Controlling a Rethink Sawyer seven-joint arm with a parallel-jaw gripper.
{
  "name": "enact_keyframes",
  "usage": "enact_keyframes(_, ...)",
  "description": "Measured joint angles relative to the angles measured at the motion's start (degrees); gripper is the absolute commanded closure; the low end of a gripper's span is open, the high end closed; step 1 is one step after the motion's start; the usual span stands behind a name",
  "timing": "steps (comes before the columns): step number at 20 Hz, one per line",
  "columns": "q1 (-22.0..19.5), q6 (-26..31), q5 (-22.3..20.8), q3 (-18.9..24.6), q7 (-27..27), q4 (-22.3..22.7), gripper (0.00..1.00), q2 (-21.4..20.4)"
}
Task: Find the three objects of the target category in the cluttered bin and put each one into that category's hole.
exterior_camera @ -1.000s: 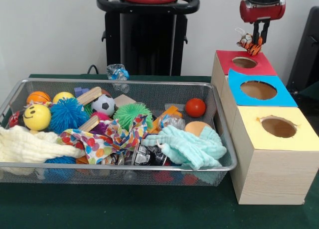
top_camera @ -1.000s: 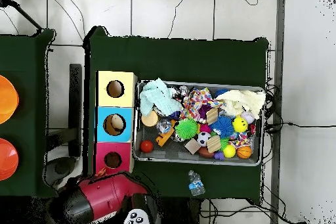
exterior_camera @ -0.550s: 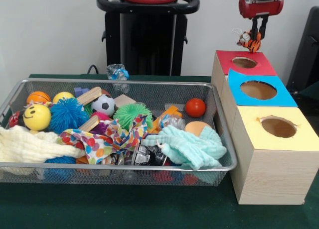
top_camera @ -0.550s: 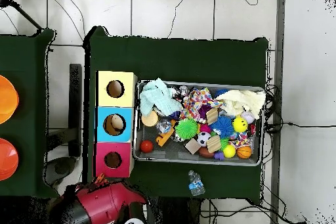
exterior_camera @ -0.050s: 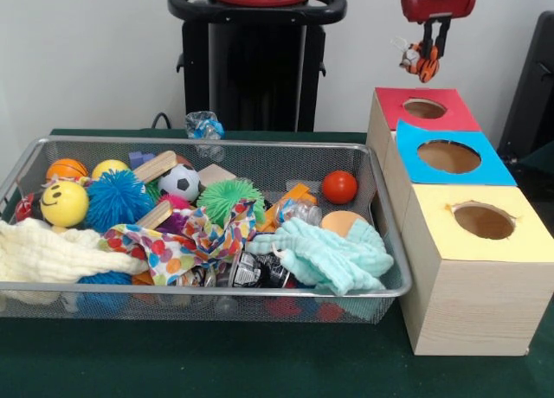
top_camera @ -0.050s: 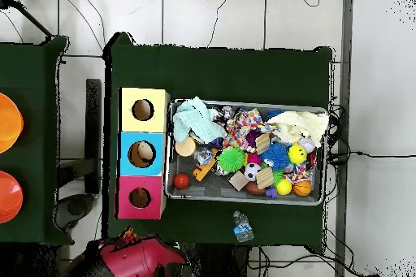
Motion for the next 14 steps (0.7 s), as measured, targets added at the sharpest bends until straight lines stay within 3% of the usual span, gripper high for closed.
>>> enact_keyframes(14,-1.12,0.0,2.09,0.17,0.0,2.64,1.0,-6.41)
